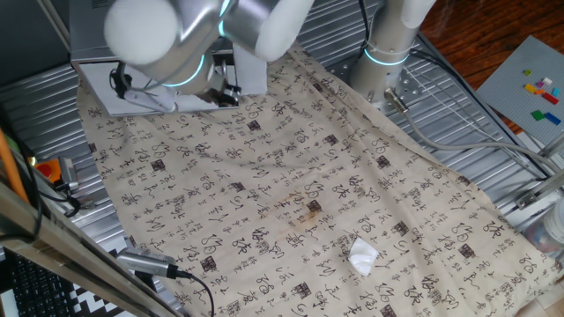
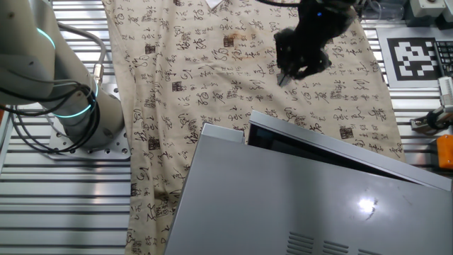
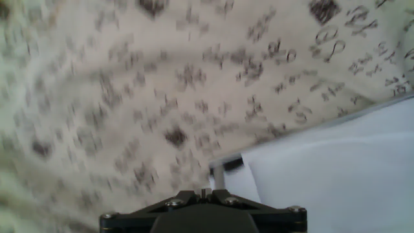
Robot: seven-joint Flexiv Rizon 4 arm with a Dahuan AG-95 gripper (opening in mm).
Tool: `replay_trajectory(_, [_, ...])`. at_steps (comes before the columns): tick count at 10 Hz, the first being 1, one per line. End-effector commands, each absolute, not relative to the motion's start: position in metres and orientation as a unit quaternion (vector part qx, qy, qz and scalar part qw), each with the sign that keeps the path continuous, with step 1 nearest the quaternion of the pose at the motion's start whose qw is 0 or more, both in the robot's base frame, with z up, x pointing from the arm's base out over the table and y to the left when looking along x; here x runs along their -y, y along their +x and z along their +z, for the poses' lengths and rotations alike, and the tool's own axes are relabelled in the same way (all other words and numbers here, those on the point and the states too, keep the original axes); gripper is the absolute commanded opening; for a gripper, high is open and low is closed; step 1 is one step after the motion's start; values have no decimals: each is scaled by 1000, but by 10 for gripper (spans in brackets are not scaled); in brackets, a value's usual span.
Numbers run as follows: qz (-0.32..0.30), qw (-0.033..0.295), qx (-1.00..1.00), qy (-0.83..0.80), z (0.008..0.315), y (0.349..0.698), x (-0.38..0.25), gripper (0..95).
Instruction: Open the microwave door
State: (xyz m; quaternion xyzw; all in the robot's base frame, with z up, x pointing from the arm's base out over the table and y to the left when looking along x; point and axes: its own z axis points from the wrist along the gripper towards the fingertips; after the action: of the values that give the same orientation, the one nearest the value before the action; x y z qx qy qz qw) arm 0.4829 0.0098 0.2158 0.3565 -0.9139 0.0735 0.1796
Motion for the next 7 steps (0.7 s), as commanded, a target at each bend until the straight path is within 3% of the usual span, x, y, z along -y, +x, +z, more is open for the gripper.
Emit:
replay_trajectory(1, [51, 150, 931, 328, 210, 487, -37, 0])
replay_trajectory(7, [53, 148, 937, 314, 202, 485, -69, 0])
